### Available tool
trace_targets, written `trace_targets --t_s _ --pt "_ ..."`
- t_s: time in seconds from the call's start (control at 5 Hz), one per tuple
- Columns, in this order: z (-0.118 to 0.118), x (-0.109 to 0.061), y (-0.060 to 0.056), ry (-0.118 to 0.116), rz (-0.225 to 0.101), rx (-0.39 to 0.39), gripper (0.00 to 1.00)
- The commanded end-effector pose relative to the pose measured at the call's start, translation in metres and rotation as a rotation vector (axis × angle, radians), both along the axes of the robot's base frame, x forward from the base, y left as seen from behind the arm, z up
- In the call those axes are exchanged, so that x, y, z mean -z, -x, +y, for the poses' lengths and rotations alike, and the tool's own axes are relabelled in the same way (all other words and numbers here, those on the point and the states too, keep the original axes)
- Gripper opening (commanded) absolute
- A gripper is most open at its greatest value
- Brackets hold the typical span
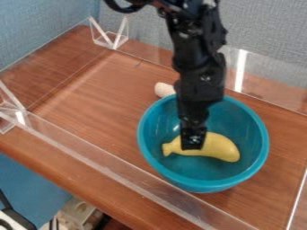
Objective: Remove the yellow object from the blue bowl and put it on the table
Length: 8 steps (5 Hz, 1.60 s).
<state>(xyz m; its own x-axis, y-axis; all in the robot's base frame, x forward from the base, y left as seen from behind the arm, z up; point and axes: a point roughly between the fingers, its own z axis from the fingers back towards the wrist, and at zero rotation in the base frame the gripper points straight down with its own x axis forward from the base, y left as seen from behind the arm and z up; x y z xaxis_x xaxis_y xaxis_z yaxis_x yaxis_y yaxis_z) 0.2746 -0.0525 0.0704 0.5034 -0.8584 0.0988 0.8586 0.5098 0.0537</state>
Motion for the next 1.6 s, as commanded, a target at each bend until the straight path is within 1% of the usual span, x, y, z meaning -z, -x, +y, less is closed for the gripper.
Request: trace_targets --t_s 0.0,0.2,0.4,0.6,0.8,1.0,1.2,1.4 --pt "-0.007 -0.012 -0.011 0.015 -0.029 0.019 1.00" --pt "-0.006 -0.017 -0.005 0.019 -0.011 0.110 1.00" --pt "-0.009 -0.010 -0.010 0.021 -0.008 0.136 0.00" --pt "-0.017 -0.004 -0.014 0.031 0.003 0.164 1.00" --pt "-0.020 -0.017 -0.019 0.012 -0.004 0.176 0.00" --pt "-0.029 -0.009 -0.023 0.023 0.006 0.167 1.00" --pt "-0.037 -0.003 -0.027 0.032 0.017 0.159 1.00" --pt "-0.036 0.002 -0.025 0.030 0.017 0.137 0.00"
